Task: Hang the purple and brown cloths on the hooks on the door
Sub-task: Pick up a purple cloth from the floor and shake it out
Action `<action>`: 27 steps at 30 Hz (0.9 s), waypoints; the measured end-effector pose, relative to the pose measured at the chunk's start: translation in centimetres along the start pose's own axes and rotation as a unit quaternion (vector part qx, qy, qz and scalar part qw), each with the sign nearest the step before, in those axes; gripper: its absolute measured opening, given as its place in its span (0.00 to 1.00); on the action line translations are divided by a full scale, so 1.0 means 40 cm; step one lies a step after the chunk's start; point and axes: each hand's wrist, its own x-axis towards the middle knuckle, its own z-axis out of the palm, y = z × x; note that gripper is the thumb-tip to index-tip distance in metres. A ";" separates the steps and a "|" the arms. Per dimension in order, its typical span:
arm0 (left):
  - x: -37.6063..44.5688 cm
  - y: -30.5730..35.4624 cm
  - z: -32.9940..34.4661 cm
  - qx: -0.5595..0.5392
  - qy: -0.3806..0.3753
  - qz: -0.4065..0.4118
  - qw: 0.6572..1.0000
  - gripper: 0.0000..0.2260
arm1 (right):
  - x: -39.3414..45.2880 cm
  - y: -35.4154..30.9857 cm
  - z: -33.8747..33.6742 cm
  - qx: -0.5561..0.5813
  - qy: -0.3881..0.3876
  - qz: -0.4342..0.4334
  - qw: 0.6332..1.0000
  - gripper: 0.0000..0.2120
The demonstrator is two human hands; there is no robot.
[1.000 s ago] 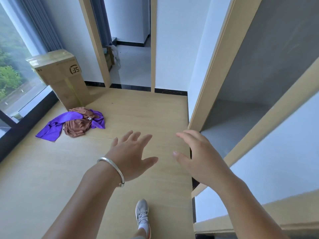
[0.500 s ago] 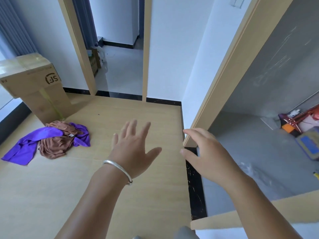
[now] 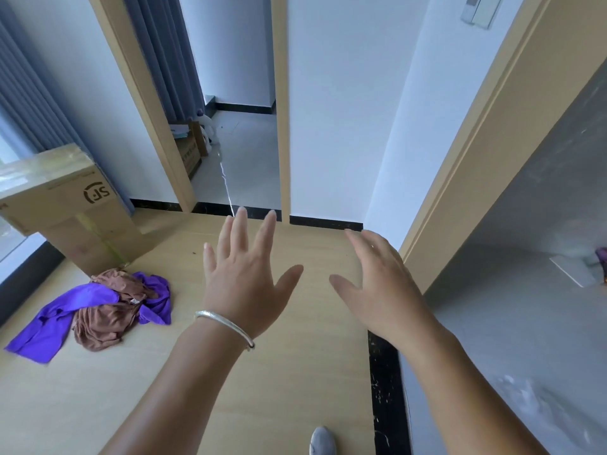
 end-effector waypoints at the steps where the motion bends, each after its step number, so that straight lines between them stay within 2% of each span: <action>1: 0.039 0.019 0.007 -0.001 0.007 0.000 1.000 0.35 | 0.038 0.018 -0.011 0.004 -0.001 -0.003 1.000 0.33; 9: 0.285 0.092 0.094 0.004 -0.015 -0.019 1.000 0.36 | 0.268 0.139 -0.046 0.015 -0.018 0.002 1.000 0.32; 15: 0.512 0.099 0.168 0.003 -0.027 -0.004 1.000 0.36 | 0.473 0.197 -0.020 0.012 -0.038 0.015 0.999 0.32; 21: 0.789 0.033 0.213 -0.028 -0.019 -0.023 0.999 0.35 | 0.757 0.199 0.006 -0.028 -0.069 0.011 0.997 0.31; 27: 1.037 -0.066 0.203 -0.044 0.005 -0.050 0.998 0.35 | 1.065 0.123 0.031 -0.047 -0.080 -0.026 0.995 0.31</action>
